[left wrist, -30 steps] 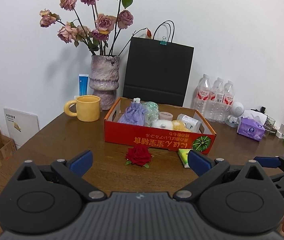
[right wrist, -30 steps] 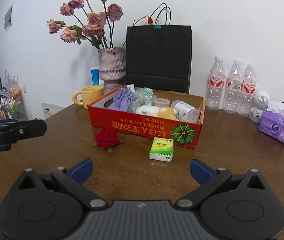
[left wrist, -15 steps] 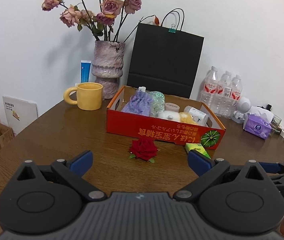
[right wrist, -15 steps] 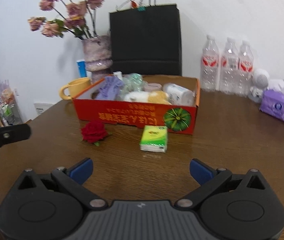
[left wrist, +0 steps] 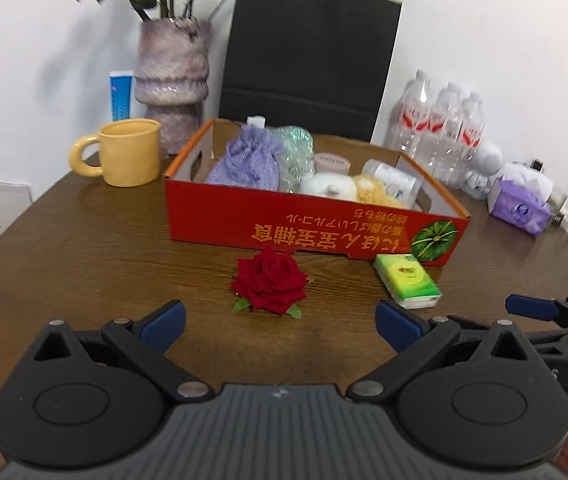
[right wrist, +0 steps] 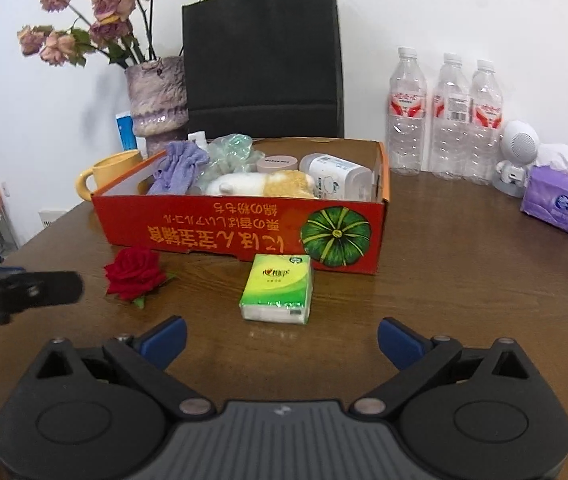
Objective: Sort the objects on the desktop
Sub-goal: 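Move the left tool to the red rose while the right tool approaches the green tissue pack, then grasp the red rose with the left tool while the right tool grasps the green tissue pack, then lift and carry the rose and tissue pack with both tools into the box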
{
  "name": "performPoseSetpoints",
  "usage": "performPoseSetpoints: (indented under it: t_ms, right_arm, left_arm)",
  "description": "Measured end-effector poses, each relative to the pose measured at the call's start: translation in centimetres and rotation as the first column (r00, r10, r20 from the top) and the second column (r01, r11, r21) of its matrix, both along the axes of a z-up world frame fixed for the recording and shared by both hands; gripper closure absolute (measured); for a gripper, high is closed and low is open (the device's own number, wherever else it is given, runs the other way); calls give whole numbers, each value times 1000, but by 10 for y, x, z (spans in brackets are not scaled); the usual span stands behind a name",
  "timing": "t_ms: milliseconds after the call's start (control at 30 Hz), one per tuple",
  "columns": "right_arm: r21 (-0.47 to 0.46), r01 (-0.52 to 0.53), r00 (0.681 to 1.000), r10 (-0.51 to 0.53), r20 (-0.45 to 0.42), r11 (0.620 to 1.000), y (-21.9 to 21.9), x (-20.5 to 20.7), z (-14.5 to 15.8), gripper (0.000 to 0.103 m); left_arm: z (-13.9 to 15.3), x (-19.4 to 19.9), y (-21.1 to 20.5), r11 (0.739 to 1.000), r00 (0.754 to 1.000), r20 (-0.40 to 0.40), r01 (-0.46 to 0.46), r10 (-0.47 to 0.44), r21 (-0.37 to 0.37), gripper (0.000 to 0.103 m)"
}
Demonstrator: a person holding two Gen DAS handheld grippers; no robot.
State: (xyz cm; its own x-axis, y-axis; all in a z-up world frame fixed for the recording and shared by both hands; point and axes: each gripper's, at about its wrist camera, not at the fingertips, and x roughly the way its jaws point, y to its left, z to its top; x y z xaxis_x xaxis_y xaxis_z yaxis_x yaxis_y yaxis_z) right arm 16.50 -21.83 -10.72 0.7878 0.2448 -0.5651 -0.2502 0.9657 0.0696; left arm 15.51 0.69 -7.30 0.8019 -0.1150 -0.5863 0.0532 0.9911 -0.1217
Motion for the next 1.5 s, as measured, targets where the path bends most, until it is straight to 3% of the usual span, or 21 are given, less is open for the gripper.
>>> performPoseSetpoints:
  t_ms: [233, 367, 700, 833, 967, 1167, 1500]
  right_arm:
    - [-90, 19, 1000, -20, -12, 996, 18, 31, -16, 5]
    - [-94, 19, 999, -23, -34, 995, 24, 49, -22, 7]
    - [-119, 50, 998, -55, -35, 992, 39, 71, -27, 18]
    - [-73, 37, 998, -41, -49, 997, 38, 72, -27, 33]
    - [-65, 31, 999, -33, -42, 997, 36, 70, -26, 57]
    - [-76, 19, 1000, -21, -19, 997, 37, 65, -25, 59]
    - [-52, 14, 999, -12, 30, 999, 33, 37, -5, 59]
  left_arm:
    - [-19, 47, -8, 999, 999, -45, -6, 8, 42, 0]
    - [-30, 65, -9, 999, 998, -65, -14, 16, 39, 0]
    - [-45, 77, -3, 1000, 997, -76, -21, 22, 20, 6]
    - [-45, 77, -3, 999, 997, -64, -29, 32, 39, 23]
    - [-45, 75, -2, 999, 998, -47, -35, 37, 32, 42]
    - [-44, 71, 1, 999, 999, -35, -34, 35, 18, 54]
    - [-23, 33, -1, 1000, 999, 41, -24, 24, 3, 55]
